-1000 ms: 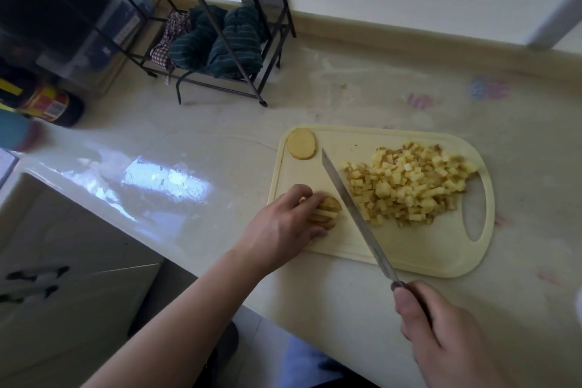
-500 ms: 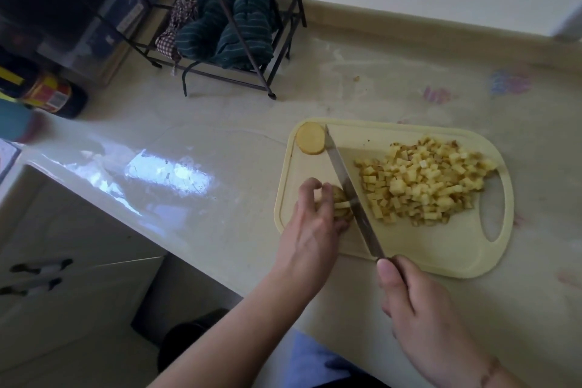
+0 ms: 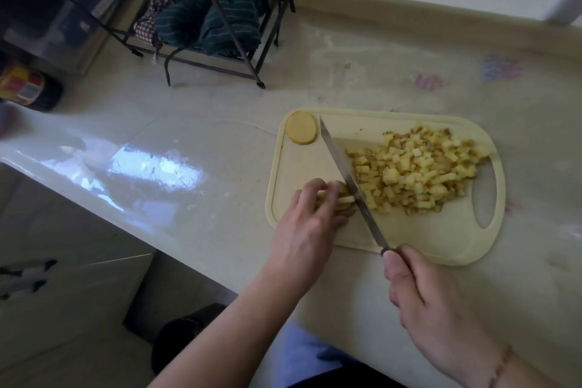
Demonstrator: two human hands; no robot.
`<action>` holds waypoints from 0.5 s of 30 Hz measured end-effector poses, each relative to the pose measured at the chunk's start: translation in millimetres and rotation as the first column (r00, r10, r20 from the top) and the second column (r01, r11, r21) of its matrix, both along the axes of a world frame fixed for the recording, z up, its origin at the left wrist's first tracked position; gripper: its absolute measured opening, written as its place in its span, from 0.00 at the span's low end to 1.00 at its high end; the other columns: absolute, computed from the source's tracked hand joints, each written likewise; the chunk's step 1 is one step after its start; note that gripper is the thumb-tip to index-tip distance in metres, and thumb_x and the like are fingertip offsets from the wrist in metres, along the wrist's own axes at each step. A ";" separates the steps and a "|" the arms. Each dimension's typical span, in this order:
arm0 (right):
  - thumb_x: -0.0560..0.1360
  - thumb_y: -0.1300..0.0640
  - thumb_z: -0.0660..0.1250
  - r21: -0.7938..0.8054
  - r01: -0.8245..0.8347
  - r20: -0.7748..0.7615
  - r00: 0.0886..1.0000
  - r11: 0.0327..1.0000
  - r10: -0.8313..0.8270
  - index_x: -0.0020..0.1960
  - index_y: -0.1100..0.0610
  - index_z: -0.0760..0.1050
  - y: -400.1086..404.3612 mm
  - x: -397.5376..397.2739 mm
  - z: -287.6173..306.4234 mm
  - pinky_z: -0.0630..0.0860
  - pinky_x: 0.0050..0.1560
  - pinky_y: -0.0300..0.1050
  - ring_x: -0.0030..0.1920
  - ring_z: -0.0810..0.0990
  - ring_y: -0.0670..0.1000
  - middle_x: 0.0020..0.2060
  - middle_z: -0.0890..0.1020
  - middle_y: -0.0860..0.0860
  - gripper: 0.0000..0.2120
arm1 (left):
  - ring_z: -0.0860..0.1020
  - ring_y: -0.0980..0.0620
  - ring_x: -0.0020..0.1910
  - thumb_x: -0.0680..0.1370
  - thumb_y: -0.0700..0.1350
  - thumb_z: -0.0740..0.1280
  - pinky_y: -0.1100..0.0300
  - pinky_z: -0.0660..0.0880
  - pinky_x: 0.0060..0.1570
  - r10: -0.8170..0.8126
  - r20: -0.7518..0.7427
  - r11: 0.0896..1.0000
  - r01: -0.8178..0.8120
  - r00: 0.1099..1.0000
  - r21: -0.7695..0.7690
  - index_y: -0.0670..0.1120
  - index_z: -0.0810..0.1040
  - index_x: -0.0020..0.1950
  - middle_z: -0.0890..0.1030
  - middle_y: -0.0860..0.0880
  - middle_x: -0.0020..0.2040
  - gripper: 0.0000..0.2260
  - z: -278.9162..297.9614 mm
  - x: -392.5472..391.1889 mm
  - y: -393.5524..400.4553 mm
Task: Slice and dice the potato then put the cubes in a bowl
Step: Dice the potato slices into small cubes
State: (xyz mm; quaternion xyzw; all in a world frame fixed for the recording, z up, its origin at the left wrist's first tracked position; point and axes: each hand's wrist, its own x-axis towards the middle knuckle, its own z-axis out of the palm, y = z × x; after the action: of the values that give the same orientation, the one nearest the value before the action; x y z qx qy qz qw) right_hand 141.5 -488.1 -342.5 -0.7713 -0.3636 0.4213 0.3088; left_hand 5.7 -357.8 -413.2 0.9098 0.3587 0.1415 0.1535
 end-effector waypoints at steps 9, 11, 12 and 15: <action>0.68 0.25 0.48 -0.001 0.067 -0.072 0.995 0.998 -0.067 0.41 0.49 0.69 -6.2 -0.7 -2.0 0.65 0.27 0.44 0.23 0.69 0.46 0.25 0.73 0.51 0.28 | 0.82 0.39 0.48 0.78 0.54 0.64 0.51 0.82 0.40 -0.058 0.013 0.998 0.057 0.998 0.026 0.40 0.77 0.66 0.78 0.41 0.60 0.23 8.8 -5.2 7.5; 0.68 0.29 0.49 -0.007 0.073 -0.052 0.996 0.997 -0.073 0.41 0.49 0.69 -9.9 1.0 1.5 0.67 0.28 0.47 0.22 0.69 0.46 0.26 0.74 0.54 0.25 | 0.79 0.41 0.49 0.78 0.55 0.67 0.50 0.80 0.43 -0.057 -0.003 0.994 0.057 0.998 0.097 0.42 0.80 0.64 0.79 0.43 0.60 0.21 11.5 -6.8 10.9; 0.68 0.30 0.49 -0.009 0.076 -0.044 0.996 0.997 -0.076 0.42 0.49 0.69 -12.2 1.1 4.0 0.67 0.29 0.46 0.22 0.69 0.47 0.26 0.74 0.55 0.24 | 0.78 0.41 0.50 0.78 0.54 0.69 0.49 0.79 0.45 -0.083 0.023 0.989 0.080 0.996 0.122 0.43 0.81 0.61 0.80 0.43 0.59 0.18 10.9 -6.8 13.1; 0.67 0.30 0.49 -0.020 0.080 -0.049 0.996 0.997 -0.081 0.43 0.47 0.69 -19.0 -2.1 12.2 0.66 0.29 0.44 0.22 0.68 0.47 0.26 0.74 0.57 0.23 | 0.79 0.39 0.54 0.78 0.45 0.74 0.47 0.78 0.53 -0.224 0.139 0.967 0.202 0.965 0.154 0.40 0.84 0.53 0.82 0.42 0.55 0.09 4.8 -5.9 20.8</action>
State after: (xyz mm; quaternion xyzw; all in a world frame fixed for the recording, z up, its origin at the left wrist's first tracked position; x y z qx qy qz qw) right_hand 139.4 -507.1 -330.3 -0.7773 -0.3207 0.4310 0.3273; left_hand -0.2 -337.0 -408.4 0.9378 0.2349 0.2192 0.1318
